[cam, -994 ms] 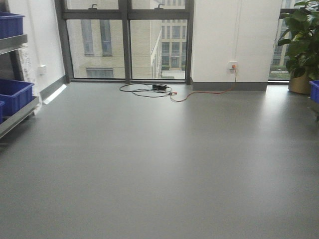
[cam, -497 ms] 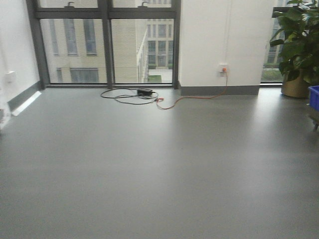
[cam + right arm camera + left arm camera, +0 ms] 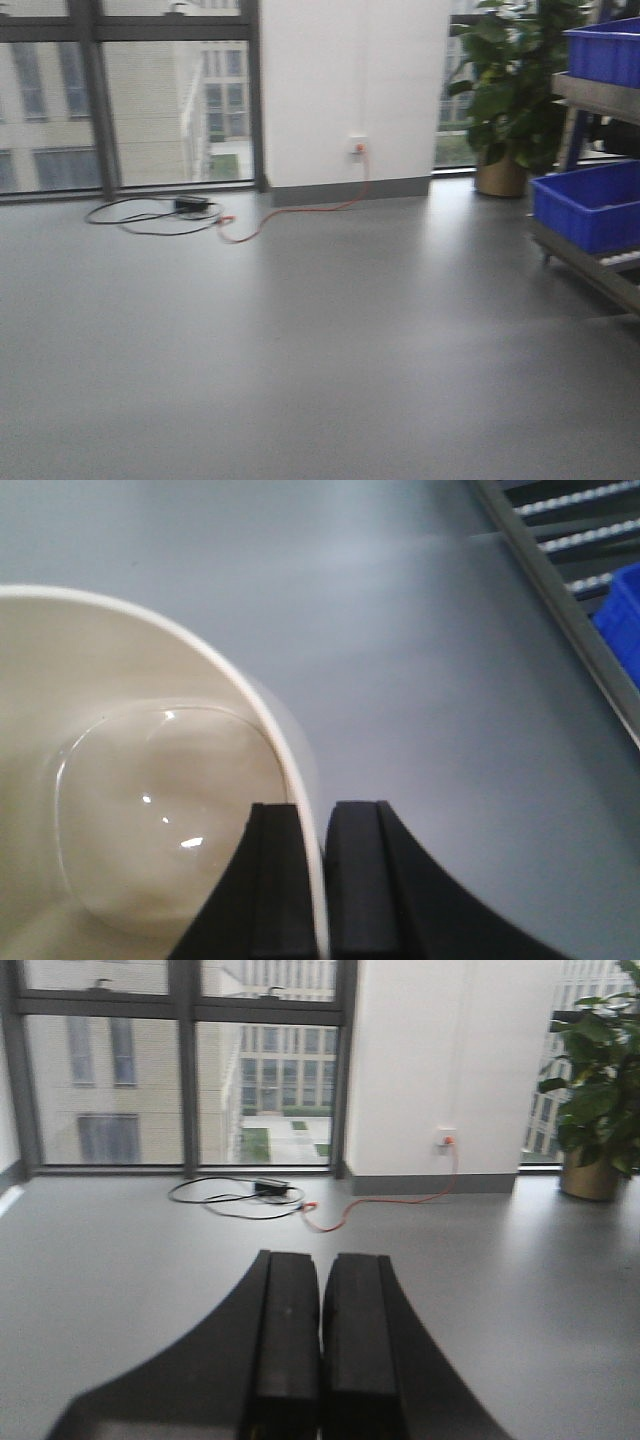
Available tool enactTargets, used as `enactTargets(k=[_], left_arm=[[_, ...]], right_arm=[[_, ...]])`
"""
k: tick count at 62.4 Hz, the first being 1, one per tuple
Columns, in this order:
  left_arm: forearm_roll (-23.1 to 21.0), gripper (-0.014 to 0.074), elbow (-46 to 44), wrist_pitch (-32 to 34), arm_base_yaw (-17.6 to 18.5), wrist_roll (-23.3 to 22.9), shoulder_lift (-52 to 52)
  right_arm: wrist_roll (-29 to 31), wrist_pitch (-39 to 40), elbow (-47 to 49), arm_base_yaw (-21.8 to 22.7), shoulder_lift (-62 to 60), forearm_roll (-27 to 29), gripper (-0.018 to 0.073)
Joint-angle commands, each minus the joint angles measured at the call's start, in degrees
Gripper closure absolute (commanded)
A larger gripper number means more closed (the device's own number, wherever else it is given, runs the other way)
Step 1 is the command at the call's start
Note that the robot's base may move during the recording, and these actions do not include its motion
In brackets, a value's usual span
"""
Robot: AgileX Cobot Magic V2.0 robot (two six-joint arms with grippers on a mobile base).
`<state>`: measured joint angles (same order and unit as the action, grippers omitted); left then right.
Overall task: Move white bin to right shelf second layer
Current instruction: 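Turn the base and approach the roller-shelf rack of blue bins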
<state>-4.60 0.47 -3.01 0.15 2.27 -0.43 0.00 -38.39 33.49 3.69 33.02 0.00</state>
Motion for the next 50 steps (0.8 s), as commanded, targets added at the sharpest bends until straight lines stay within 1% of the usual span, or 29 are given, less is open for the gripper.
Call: enactTargets(k=[1, 50], left_arm=[[-0.30, 0.0512, 1.56, 4.77, -0.06, -0.30, -0.94], [-0.30, 0.0512, 1.56, 4.77, -0.06, -0.30, -0.94]], right_arm=[[0.00, 4.92, 1.72, 0.33, -0.06, 0.00, 0.0503], [0.00, 4.92, 1.72, 0.33, -0.06, 0.00, 0.0503]])
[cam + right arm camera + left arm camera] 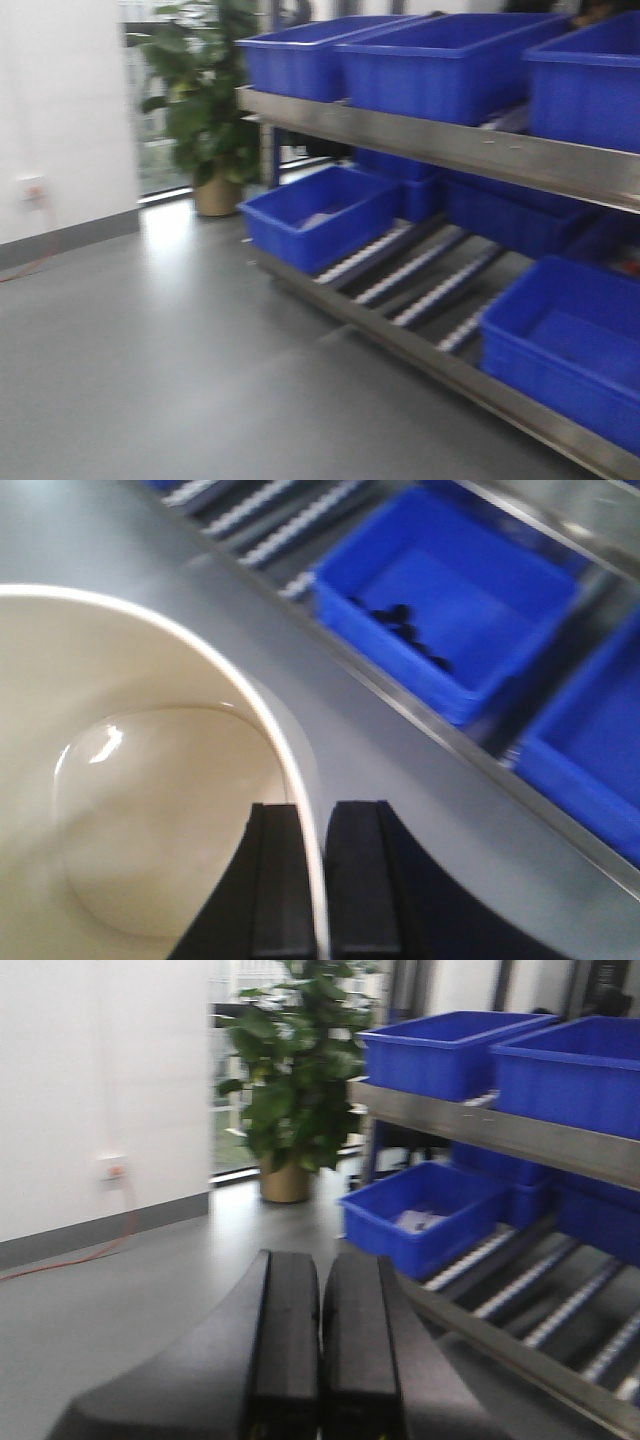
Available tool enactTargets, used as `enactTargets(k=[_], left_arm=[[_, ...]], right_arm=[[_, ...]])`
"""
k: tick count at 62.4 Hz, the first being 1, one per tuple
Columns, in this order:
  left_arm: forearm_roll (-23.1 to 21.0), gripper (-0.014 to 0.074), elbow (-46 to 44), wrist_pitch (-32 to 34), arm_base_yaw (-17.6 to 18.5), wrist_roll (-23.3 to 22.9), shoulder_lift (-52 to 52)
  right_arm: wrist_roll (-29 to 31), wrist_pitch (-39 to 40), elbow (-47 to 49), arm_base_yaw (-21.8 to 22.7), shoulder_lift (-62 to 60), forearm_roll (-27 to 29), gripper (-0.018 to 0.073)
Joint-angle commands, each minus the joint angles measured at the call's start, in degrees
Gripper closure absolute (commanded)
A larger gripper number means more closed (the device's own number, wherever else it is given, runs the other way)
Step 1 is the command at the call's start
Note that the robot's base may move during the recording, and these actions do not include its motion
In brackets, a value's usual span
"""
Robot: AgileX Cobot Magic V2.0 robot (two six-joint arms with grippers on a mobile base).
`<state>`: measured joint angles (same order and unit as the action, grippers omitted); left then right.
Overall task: Move white bin to right shelf second layer
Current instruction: 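Turn the base and approach the roller-shelf rack of blue bins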
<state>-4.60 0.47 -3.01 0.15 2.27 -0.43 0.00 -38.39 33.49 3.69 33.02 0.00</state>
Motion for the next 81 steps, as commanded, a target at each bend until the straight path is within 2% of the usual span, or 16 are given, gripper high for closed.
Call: enactTargets(k=[1, 81], left_arm=[[-0.30, 0.0512, 1.56, 4.77, -0.06, -0.30, -0.94], [-0.30, 0.0512, 1.56, 4.77, -0.06, -0.30, -0.94]], right_arm=[[0.00, 4.92, 1.72, 0.33, -0.06, 0.00, 0.0503], [0.00, 4.92, 1.72, 0.33, -0.06, 0.00, 0.0503]])
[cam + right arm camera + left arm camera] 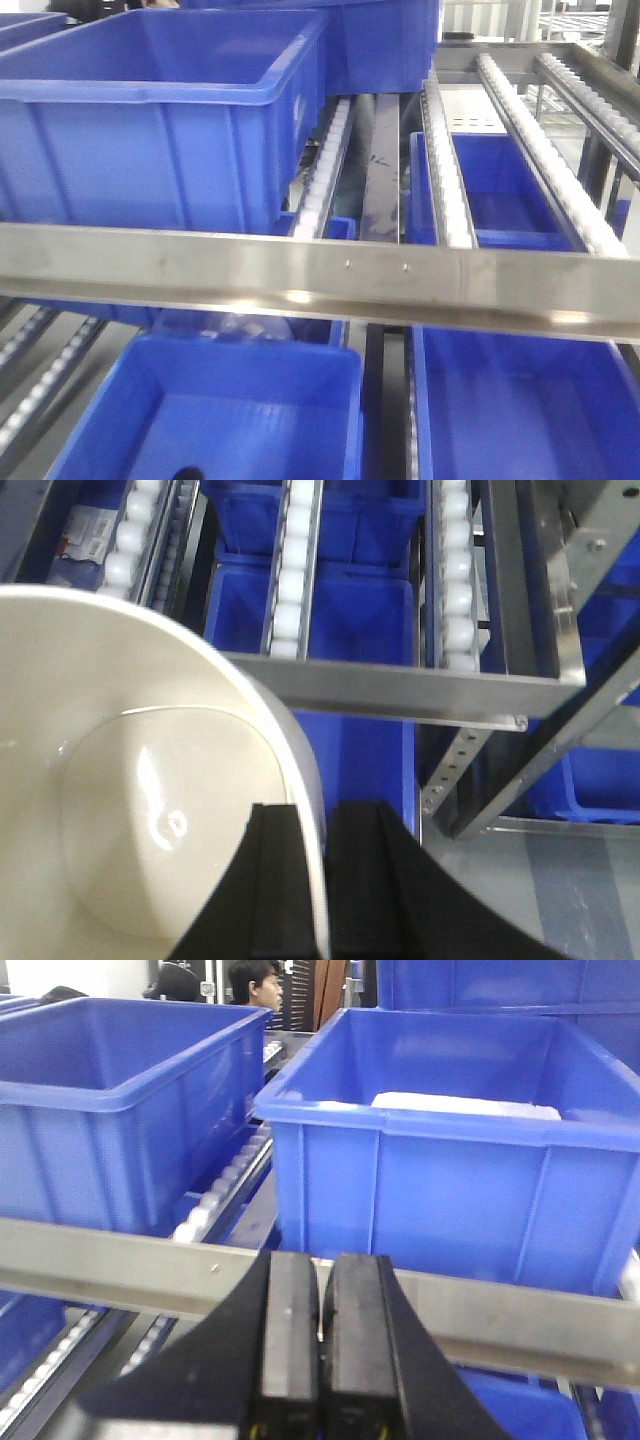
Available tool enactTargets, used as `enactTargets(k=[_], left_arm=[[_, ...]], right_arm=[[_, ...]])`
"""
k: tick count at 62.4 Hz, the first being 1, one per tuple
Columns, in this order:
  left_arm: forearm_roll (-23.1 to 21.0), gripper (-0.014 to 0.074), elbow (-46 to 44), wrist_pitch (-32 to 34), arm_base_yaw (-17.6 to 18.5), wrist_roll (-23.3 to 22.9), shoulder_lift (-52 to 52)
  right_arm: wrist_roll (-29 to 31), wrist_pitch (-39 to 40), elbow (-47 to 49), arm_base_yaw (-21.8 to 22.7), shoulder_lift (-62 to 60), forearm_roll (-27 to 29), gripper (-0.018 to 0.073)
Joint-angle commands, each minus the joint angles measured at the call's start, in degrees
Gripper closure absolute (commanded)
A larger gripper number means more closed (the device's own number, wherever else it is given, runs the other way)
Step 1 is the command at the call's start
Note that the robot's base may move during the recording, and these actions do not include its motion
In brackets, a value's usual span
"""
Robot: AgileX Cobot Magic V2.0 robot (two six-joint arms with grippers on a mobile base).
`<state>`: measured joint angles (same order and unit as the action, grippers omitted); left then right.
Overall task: Move white bin to right shelf second layer
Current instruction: 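Turn the base and approach the roller-shelf rack of blue bins, then move the right gripper with the bin onto the roller shelf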
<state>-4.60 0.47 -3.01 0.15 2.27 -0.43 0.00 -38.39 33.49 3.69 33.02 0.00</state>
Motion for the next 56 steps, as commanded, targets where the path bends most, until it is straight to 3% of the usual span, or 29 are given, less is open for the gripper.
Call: enactTargets(k=[1, 56], left_arm=[[-0.30, 0.0512, 1.56, 4.77, -0.06, -0.30, -0.94], [-0.30, 0.0512, 1.56, 4.77, -0.06, -0.30, -0.94]], right_arm=[[0.00, 4.92, 1.72, 0.33, -0.06, 0.00, 0.0503], [0.00, 4.92, 1.72, 0.33, -0.06, 0.00, 0.0503]])
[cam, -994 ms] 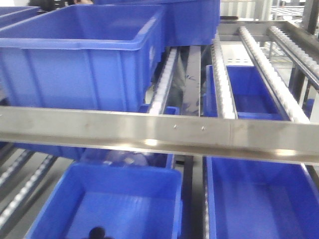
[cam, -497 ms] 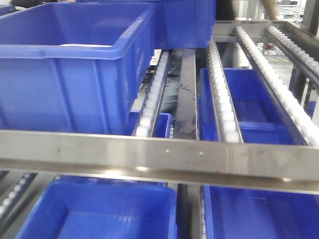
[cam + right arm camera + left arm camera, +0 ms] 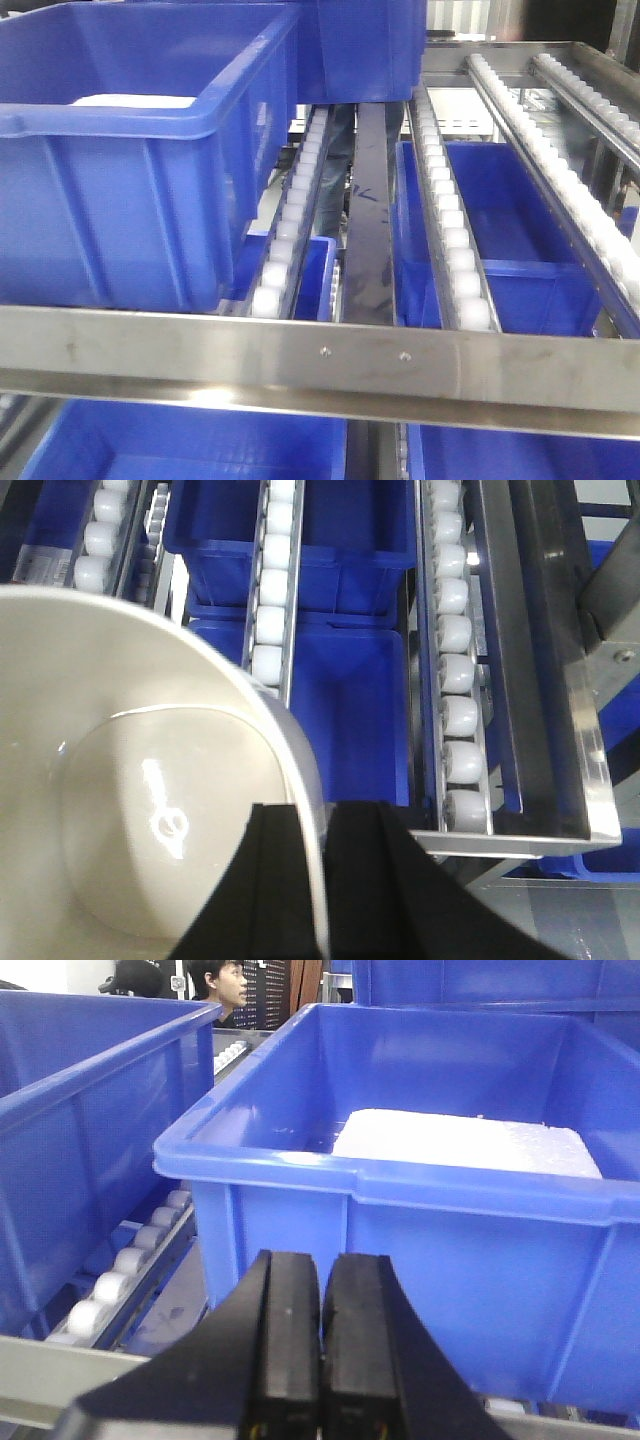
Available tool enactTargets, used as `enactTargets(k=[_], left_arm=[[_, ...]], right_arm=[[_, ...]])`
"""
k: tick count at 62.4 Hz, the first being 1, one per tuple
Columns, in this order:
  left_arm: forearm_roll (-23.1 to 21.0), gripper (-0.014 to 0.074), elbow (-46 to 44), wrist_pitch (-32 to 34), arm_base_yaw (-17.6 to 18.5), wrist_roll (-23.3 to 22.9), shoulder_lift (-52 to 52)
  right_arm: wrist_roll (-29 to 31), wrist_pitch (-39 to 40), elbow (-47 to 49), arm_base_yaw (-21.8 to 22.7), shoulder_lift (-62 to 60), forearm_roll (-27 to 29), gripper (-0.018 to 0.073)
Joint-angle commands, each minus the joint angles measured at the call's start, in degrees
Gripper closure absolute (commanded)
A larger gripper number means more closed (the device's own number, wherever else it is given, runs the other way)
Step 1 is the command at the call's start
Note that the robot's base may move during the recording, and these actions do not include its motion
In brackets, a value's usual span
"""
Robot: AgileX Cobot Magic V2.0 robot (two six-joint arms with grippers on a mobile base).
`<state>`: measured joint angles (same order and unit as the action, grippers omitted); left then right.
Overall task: Move white bin to right shelf second layer
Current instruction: 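Move the right gripper with the bin onto the roller shelf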
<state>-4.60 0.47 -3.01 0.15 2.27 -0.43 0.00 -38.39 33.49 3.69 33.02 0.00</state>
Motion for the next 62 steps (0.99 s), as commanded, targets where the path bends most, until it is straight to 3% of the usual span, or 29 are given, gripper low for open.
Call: enactTargets(k=[1, 28, 41, 62], left_arm=[[-0.30, 0.0512, 1.56, 4.77, -0.06, -0.30, -0.94], [-0.30, 0.0512, 1.56, 4.77, -0.06, -0.30, -0.94], [-0.30, 0.0512, 1.56, 4.77, -0.06, -0.30, -0.94], [-0.30, 0.0512, 1.56, 4.77, -0.06, -0.30, -0.94]], right_arm=[[0.00, 4.92, 1.72, 0.33, -0.06, 0.00, 0.0503], [0.00, 5.63, 1.72, 0.33, 0.07, 0.00, 0.0503], [0.00, 15.85, 1.72, 0.33, 4.83, 8.95, 0.0503], [0.00, 29.88, 1.89, -0.53, 25.19, 10.51, 0.0503]])
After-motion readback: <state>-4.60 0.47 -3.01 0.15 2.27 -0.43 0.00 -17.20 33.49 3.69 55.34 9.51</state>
